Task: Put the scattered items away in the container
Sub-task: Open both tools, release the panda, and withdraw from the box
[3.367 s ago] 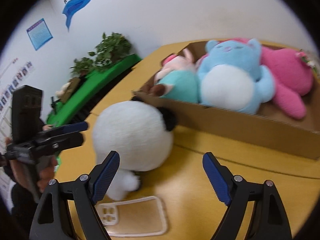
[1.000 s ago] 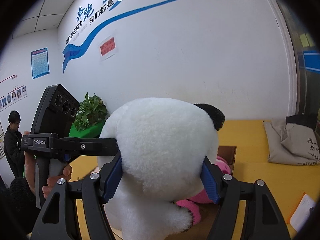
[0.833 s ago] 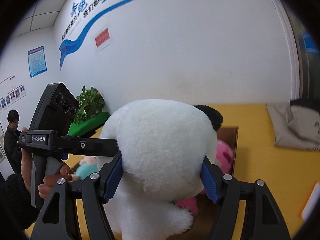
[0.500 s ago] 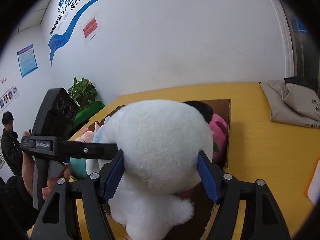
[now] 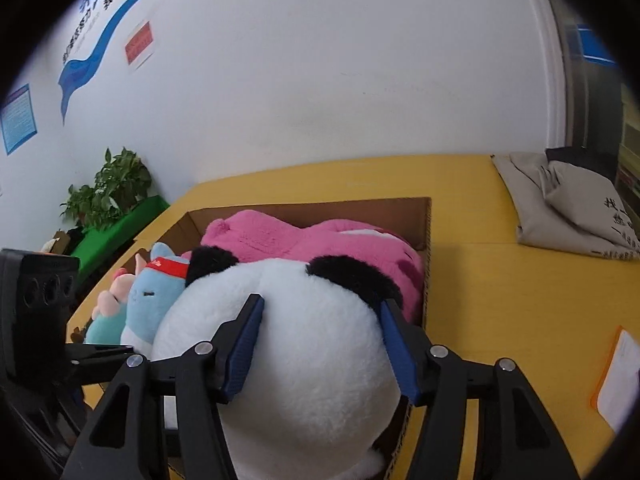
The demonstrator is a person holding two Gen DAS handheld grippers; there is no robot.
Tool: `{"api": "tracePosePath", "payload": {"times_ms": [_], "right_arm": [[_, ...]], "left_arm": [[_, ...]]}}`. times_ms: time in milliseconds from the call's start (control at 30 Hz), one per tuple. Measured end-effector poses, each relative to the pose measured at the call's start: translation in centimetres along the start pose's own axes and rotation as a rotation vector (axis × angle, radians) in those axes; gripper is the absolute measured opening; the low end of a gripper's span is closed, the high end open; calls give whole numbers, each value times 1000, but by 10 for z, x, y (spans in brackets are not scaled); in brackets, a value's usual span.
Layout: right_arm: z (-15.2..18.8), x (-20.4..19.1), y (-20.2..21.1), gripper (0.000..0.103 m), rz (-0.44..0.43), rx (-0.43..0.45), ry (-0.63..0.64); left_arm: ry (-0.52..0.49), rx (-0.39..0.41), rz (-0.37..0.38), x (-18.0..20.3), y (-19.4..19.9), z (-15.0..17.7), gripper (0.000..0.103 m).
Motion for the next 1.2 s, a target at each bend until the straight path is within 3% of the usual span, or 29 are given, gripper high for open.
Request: {"api": "tracePosePath", "payload": {"times_ms": [133, 200, 233, 300, 400, 500, 600, 833, 933, 1200], "right_arm": [[6, -1, -1, 59, 19, -13, -5], [6, 3, -2, 65, 8, -36, -56], [6, 4, -1, 73, -4, -45, -90], [4, 6, 9, 82, -20, -28, -147], [-1, 3, 42, 83, -1, 47, -183], [10, -7, 76, 85, 9, 91, -225], [34, -29, 93, 88, 22, 76, -222], [85, -86, 95, 88, 80, 4, -174], [93, -100, 103, 88, 144, 9, -135], [93, -126, 124, 88, 248, 22, -29]], "left_arm": [[50, 70, -18, -12, 31, 2, 91], [55, 90, -47, -16, 43, 5, 91], [52, 93, -71, -17, 49, 7, 91], [21, 103, -158, -22, 64, 16, 95], [-73, 128, -333, -21, 81, 26, 101], [-104, 164, -395, -25, 108, 44, 102], [-55, 214, -429, -29, 133, 63, 103], [-17, 238, -404, -18, 156, 100, 103], [-29, 232, -426, -17, 162, 113, 103], [-32, 242, -391, -4, 173, 131, 103]]}}
Point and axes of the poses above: each gripper's, at about its wrist camera, not at the fingertips, and y roughly against the way its jaws point, x to its right, z to its underside, the point moved 6 cm from there along -y, roughly the way its jaws point, and after that the axes turned 1 degree about z, right-handed, at the moved point
